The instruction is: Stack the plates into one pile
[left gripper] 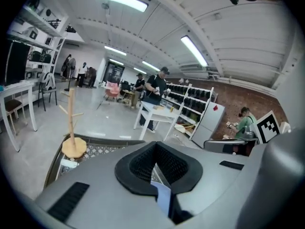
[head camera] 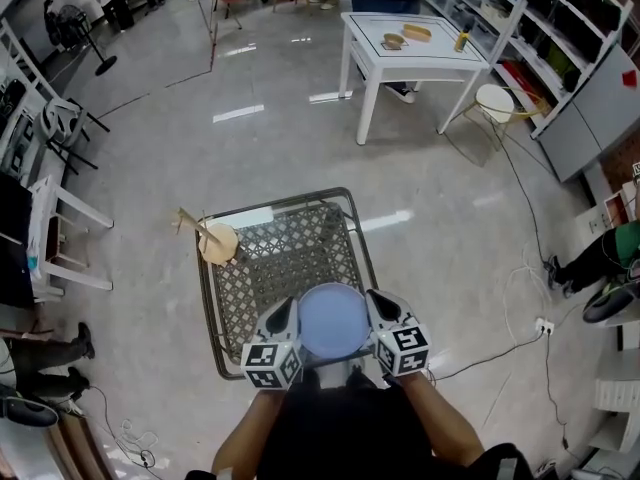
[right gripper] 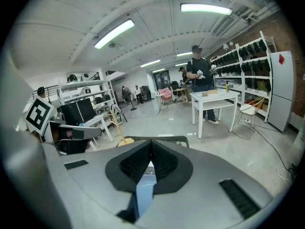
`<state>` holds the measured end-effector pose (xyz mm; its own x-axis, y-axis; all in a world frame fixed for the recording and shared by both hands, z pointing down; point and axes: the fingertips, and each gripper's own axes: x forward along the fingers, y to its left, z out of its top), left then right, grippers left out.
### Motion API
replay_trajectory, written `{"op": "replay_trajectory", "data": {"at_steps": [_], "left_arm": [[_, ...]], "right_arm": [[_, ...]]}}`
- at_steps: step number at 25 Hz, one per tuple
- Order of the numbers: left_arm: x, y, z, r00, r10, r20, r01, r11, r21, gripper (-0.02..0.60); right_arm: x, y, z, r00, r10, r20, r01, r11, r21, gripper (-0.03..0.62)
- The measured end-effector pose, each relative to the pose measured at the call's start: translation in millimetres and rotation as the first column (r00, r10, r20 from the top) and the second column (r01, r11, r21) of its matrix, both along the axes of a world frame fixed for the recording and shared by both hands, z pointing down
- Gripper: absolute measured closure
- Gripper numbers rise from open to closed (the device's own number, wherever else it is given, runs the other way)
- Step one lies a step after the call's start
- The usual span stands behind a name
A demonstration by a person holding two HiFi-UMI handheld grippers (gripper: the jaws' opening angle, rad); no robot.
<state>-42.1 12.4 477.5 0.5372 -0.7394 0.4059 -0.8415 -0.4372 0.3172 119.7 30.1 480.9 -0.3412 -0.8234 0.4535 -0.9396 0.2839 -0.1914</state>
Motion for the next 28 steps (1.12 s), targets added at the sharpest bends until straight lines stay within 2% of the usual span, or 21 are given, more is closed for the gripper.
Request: {"op": "replay_trajectory", "data": {"at_steps": [8,12,14,17,21,28], "left_arm": [[5,22,-80,0.999,0.029,-0.02,-0.025,0.982,0.185,0.566],[2,37,-108,0.999,0.007,-0.052,0.005,0.972,0.237,0.566],[2,42,-111,0.999,-0.009,-0.044,0.02,0.966,0.257,0.566],[2,45,-106,0.999,-0.024,-0.03,0.031,0.964,0.263,0.566],[-1,47,-100,0.998,-0.043,-0.047,0.053,0.967,0.249,0.566],[0,45,-107,0.999,-0.04,-0.025,0.045,0.965,0.259,0.566]], "right_arm": [[-20,22,-61,0.998,-0.018,0.053,0.012,0.992,0.126,0.583],[-32,39,-83,0.998,-0.04,0.052,0.03,0.985,0.171,0.585],[-35,46,-85,0.997,-0.041,0.06,0.03,0.984,0.178,0.585],[-35,50,-82,0.997,-0.041,0.067,0.028,0.983,0.181,0.584],[-34,51,-80,0.997,-0.047,0.059,0.036,0.983,0.178,0.585],[-35,53,-77,0.997,-0.054,0.059,0.044,0.986,0.161,0.585]]}}
